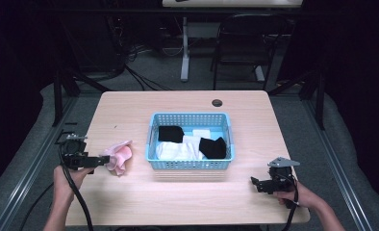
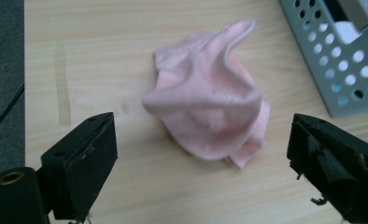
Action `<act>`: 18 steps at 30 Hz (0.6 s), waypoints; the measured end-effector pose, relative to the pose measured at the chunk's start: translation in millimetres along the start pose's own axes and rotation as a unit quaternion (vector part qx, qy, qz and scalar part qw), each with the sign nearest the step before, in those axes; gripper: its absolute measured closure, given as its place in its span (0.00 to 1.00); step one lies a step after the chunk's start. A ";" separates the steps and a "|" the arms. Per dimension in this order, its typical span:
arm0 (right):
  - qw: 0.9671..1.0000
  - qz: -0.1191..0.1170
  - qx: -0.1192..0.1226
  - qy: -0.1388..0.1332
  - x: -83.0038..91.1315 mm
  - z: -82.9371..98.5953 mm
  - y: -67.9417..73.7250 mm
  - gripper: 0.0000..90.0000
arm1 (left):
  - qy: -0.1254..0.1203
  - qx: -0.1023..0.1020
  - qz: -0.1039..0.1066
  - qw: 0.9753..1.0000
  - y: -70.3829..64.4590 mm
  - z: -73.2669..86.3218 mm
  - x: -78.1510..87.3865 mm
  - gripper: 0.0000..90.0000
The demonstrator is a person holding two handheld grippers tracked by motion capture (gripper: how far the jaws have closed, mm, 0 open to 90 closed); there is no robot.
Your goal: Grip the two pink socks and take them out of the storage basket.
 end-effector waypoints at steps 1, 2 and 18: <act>1.000 0.000 0.000 0.000 0.0 0.0 0.0 0.00 | 0.000 0.002 -0.001 1.000 1.0 4.8 -0.9 0.08; 1.000 0.000 0.001 0.002 0.3 0.2 -0.2 0.00 | 0.002 0.006 0.000 1.000 1.5 9.6 -1.8 0.08; 1.000 0.000 0.001 0.003 0.4 0.2 -0.2 0.00 | 0.042 -0.010 -0.042 0.998 18.4 54.5 -36.1 0.00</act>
Point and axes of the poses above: each handheld gripper's, and its own axes: x roughly backward along the jaws, z roughly out of its underside, y roughly to its left, the point moved 7 cm from there along -x, roughly forward along the jaws, and after that the axes turned 4 degrees about x, right-handed, at the moved point
